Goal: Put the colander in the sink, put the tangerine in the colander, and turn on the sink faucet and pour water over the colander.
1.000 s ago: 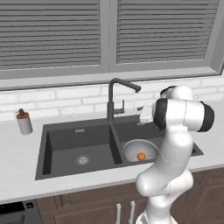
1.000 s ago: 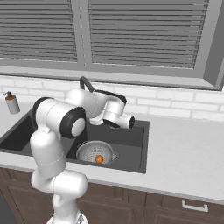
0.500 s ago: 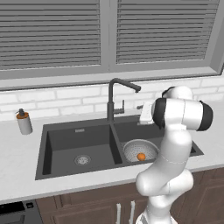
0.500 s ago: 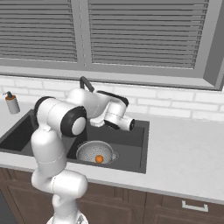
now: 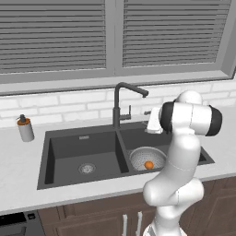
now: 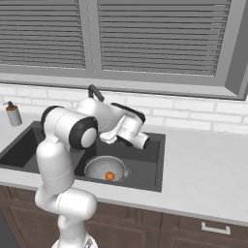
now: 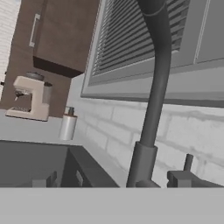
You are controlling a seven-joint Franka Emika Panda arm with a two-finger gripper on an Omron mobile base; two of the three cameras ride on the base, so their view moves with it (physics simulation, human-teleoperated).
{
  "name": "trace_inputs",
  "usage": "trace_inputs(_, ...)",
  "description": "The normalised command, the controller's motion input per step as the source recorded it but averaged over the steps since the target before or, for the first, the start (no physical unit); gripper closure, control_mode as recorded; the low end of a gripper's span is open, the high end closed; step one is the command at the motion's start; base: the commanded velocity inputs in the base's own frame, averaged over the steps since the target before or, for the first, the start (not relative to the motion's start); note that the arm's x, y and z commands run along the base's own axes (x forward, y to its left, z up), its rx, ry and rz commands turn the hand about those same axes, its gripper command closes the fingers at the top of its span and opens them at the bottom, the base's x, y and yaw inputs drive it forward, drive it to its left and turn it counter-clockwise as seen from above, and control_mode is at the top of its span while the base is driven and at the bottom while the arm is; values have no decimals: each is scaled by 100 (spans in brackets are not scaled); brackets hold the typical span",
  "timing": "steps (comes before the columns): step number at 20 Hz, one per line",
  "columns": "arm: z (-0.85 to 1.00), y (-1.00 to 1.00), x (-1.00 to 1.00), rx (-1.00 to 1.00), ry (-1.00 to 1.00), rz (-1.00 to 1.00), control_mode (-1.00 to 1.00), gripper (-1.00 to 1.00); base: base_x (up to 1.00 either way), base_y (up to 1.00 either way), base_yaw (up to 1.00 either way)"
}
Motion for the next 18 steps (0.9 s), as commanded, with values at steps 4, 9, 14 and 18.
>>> trace_inputs(4,0,0,1,7,0,0,-100,-100,0,0,0)
trace_inputs(9,7,0,2,7,0,0,-100,-100,0,0,0)
trace_inputs(14,10,0,5,6,0,0,-100,-100,0,0,0)
trace_inputs(18,0,2,11,5,0,0,-100,-100,0,0,0)
